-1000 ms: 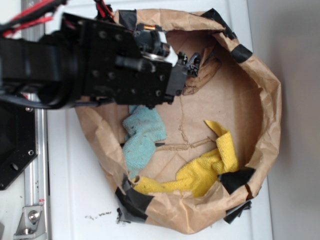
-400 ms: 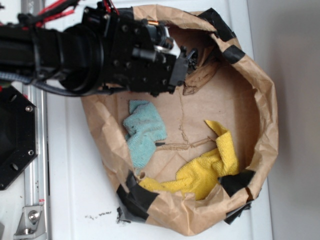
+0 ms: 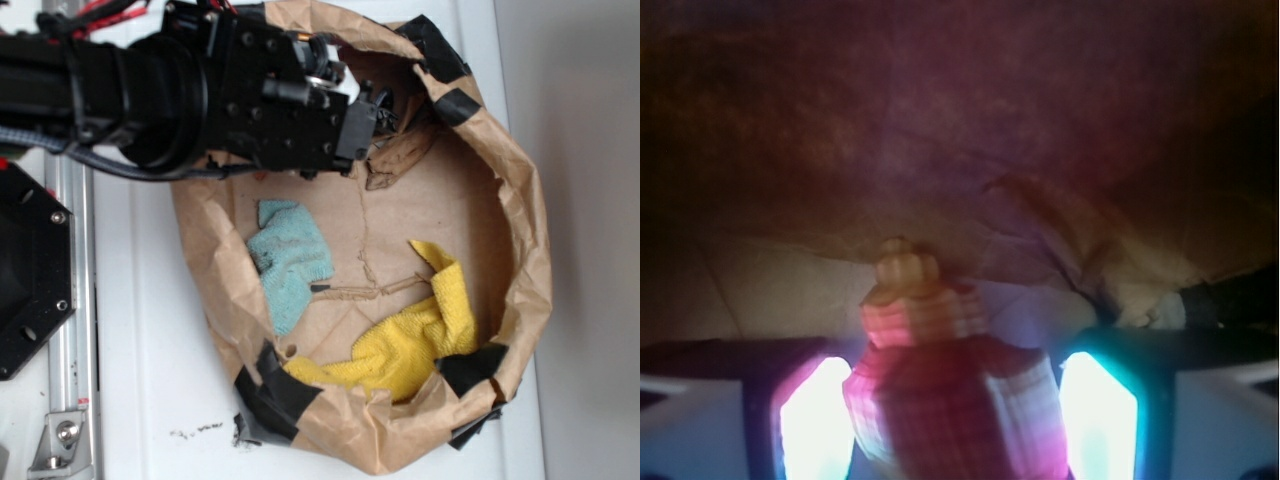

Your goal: Grab the shell.

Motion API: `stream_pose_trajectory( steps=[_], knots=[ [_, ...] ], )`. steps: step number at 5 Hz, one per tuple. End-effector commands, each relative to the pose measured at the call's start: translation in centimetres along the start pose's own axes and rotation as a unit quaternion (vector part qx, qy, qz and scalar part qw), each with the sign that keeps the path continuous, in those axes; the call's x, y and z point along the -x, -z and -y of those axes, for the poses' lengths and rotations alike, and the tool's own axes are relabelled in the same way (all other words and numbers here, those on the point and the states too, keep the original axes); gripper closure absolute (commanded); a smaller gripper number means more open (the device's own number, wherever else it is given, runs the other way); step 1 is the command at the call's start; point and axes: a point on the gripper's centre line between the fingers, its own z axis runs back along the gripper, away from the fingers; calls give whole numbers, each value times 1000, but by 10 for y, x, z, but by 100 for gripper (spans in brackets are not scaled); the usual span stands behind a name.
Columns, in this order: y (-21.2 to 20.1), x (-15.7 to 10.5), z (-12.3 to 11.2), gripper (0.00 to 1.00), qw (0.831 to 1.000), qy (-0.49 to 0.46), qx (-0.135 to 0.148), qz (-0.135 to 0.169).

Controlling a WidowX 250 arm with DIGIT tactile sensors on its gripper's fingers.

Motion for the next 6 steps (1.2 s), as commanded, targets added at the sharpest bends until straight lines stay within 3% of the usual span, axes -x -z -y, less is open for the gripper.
stream_pose_trajectory(
  steps=[1,2,3,4,5,6],
  knots=[
    [-8,-16,-25,100,1000,-24,1,-6],
    [-12,-14,-25,100,1000,-20,4,-8],
    [-26,-16,-16,100,992,105,27,-63],
    [-75,-23,-7,100,961,214,107,-141],
    [-124,-34,5,100,919,325,155,-159],
    [-162,-32,8,100,878,444,157,-92]
  ],
)
